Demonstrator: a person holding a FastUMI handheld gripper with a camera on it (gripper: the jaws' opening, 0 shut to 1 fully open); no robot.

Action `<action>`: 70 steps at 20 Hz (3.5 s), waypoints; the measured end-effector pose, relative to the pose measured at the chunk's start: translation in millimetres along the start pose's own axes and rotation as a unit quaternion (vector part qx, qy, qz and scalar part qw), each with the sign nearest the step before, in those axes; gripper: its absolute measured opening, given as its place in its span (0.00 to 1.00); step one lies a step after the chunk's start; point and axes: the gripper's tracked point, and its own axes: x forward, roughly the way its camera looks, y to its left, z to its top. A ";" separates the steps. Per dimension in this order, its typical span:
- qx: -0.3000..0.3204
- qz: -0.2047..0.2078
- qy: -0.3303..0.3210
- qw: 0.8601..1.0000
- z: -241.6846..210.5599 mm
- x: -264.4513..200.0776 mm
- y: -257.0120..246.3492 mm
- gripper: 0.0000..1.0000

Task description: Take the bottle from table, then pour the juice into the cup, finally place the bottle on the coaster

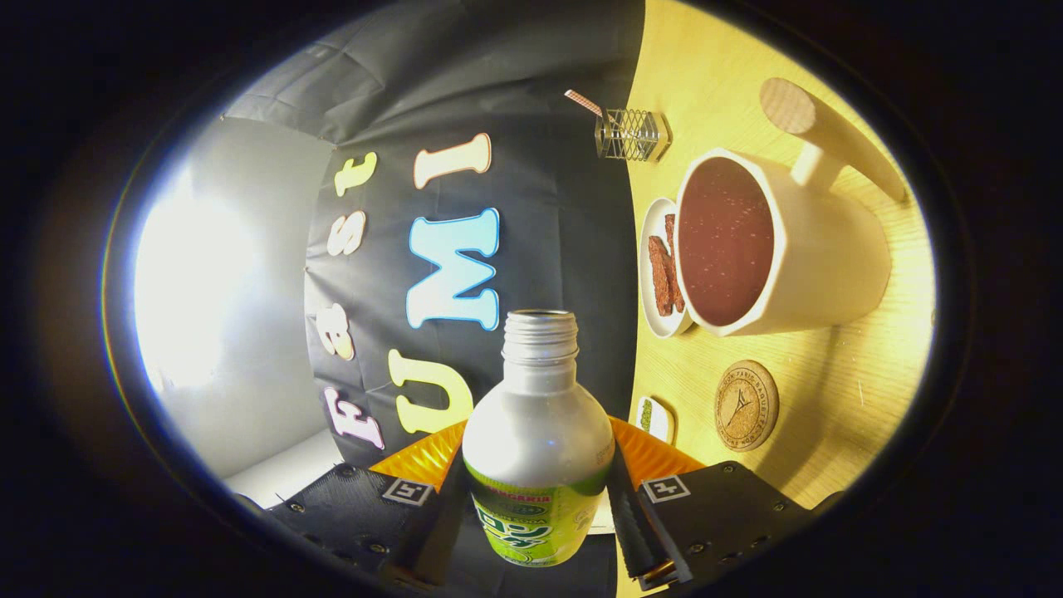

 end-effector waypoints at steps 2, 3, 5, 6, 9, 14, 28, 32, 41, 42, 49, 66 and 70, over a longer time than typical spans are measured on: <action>0.016 0.007 -0.003 1.000 1.0 0.1 0.9 0.76; 0.027 0.012 -0.006 1.000 2.4 -1.0 2.2 0.76; 0.044 0.017 -0.011 0.999 4.4 -0.5 1.6 0.76; 0.049 0.019 -0.013 0.999 5.2 -1.0 1.1 0.76; 0.055 0.019 -0.017 0.998 6.3 -2.4 2.1 0.76; 0.072 0.025 -0.027 0.997 10.7 -2.9 6.1 0.76; 0.092 0.028 -0.033 0.995 9.1 0.4 10.0 0.76; 0.097 0.030 -0.031 0.994 7.6 -0.3 11.4 0.76; 0.120 0.031 -0.038 0.992 3.8 -5.2 4.6 0.76; 0.122 0.032 -0.038 0.991 3.0 -5.0 4.3 0.76; 0.137 0.027 -0.043 0.989 3.0 -3.4 -1.6 0.76; 0.176 0.030 -0.057 0.982 8.0 -2.1 7.2 0.76; 0.205 0.040 -0.068 0.976 14.9 -3.0 12.8 0.76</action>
